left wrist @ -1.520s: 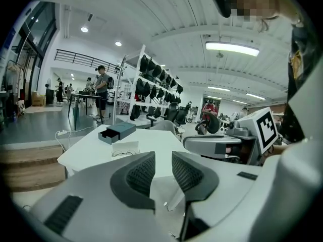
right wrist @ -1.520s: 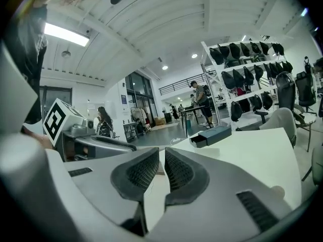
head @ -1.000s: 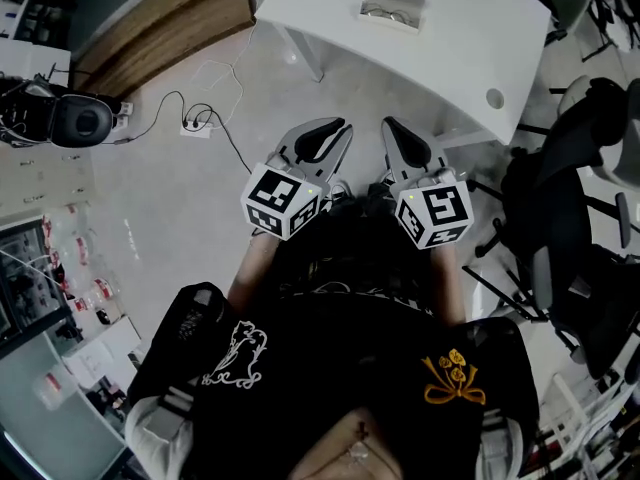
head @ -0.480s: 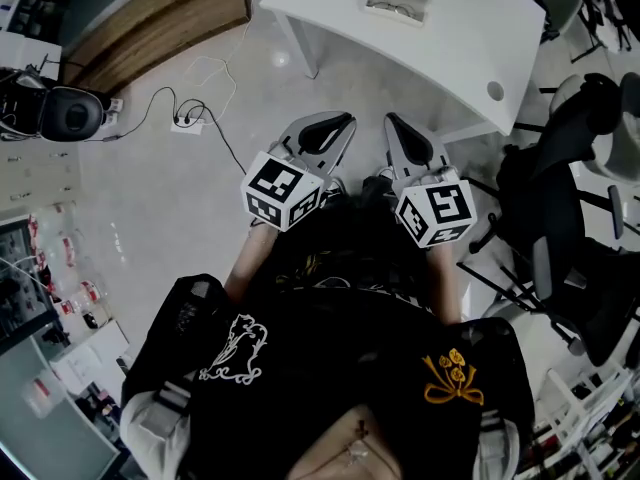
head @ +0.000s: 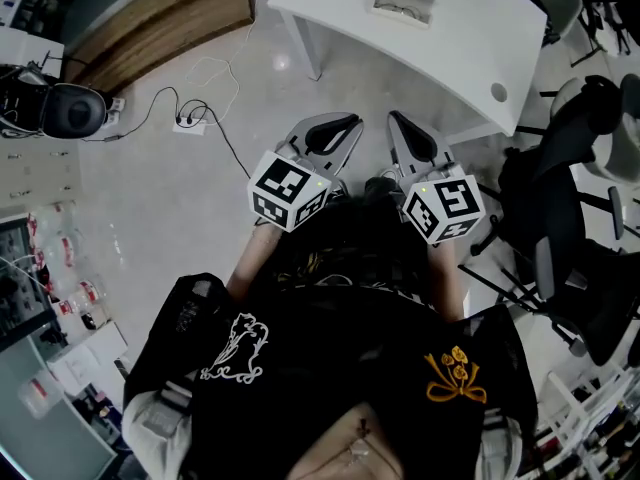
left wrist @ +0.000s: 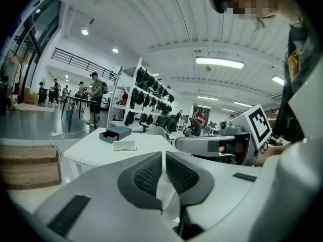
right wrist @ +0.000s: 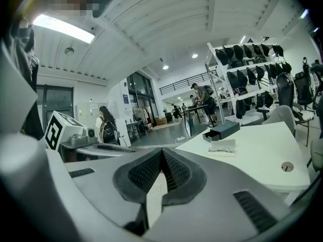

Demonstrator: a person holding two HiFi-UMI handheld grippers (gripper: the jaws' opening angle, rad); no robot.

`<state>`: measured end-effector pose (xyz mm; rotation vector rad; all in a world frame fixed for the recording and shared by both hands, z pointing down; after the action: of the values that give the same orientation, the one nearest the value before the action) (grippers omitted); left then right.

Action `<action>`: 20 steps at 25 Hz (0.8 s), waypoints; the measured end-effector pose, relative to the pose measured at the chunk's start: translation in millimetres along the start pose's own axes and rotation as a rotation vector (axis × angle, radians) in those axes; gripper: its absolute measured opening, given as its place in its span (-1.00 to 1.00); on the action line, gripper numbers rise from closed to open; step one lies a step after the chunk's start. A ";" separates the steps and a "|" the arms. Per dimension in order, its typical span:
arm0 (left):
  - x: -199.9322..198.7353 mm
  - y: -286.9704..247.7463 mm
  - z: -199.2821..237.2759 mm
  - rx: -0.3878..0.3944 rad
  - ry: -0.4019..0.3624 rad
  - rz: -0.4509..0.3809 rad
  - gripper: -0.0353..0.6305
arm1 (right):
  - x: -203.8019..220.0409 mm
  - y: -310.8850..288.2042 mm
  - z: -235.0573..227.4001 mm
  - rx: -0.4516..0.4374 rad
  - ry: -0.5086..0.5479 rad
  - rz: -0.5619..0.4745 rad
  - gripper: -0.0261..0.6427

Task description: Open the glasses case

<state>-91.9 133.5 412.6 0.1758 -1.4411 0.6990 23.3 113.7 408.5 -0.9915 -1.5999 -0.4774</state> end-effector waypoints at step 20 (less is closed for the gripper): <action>5.4 9.7 -7.7 0.015 -0.004 0.007 -0.78 | 5.9 2.1 10.6 -0.019 0.002 0.025 -0.89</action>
<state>-90.7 146.9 413.6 0.1841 -1.4412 0.7160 18.7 124.9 410.7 -1.0237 -1.5816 -0.4766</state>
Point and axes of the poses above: the fingertips, and each gripper's own axes: y backward along the fingers, z to its left, x out of its underside, the point moved 5 cm from there along y, backward along the fingers, and after that the axes turned 7 degrees about -x, right-handed, at the moved point
